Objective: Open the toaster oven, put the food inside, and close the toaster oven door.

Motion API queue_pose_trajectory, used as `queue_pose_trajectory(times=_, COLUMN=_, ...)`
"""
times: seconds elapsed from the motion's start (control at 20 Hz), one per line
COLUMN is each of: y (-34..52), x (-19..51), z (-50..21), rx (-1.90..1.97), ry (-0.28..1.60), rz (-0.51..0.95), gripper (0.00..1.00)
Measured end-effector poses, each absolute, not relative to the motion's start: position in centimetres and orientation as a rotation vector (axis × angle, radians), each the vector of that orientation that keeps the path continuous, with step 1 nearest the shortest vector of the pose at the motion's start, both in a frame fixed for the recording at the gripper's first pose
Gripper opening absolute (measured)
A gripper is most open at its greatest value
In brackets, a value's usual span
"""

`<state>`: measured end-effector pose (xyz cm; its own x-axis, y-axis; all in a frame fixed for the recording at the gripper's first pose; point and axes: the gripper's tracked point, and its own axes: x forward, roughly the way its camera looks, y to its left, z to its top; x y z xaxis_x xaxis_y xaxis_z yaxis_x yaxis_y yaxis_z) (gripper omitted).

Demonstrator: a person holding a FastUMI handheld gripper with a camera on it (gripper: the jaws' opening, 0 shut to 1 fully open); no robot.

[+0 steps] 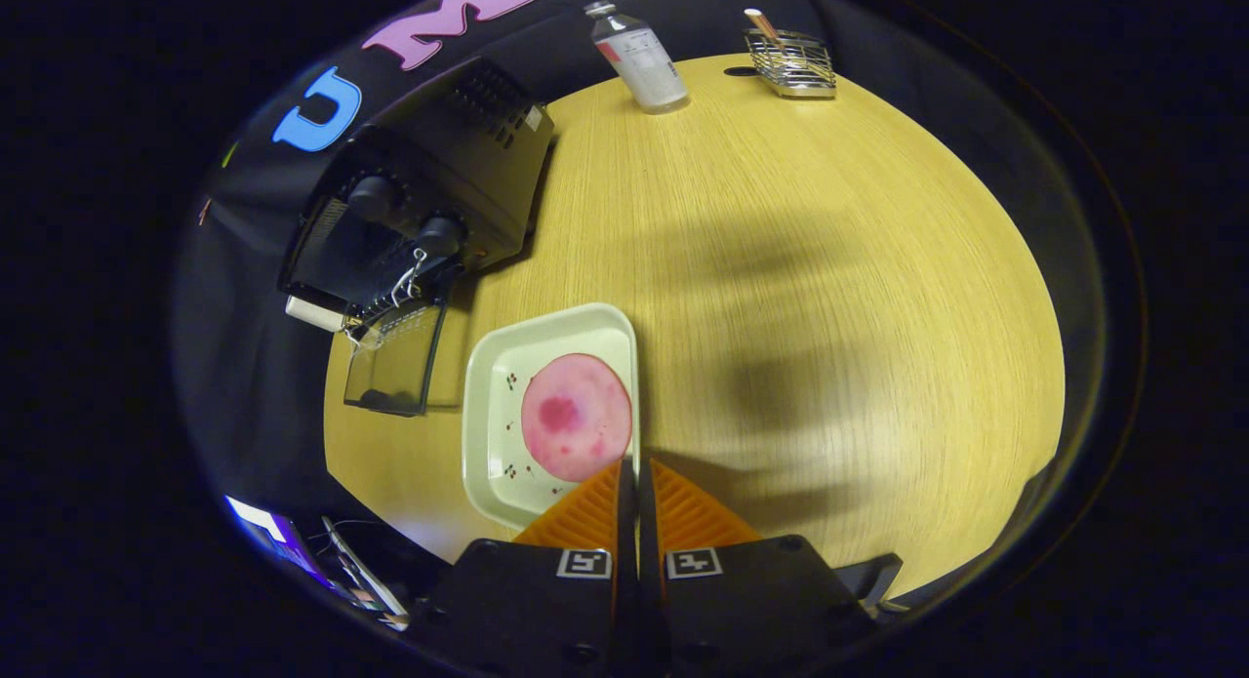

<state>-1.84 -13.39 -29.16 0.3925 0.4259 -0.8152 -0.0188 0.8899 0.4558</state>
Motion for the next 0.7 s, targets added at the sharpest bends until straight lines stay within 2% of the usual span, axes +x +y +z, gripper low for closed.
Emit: queue_pose_trajectory(times=0.7, y=-10.8, x=-6.3, z=-19.5, rx=0.677, ry=0.952, rz=0.096, gripper=0.06)
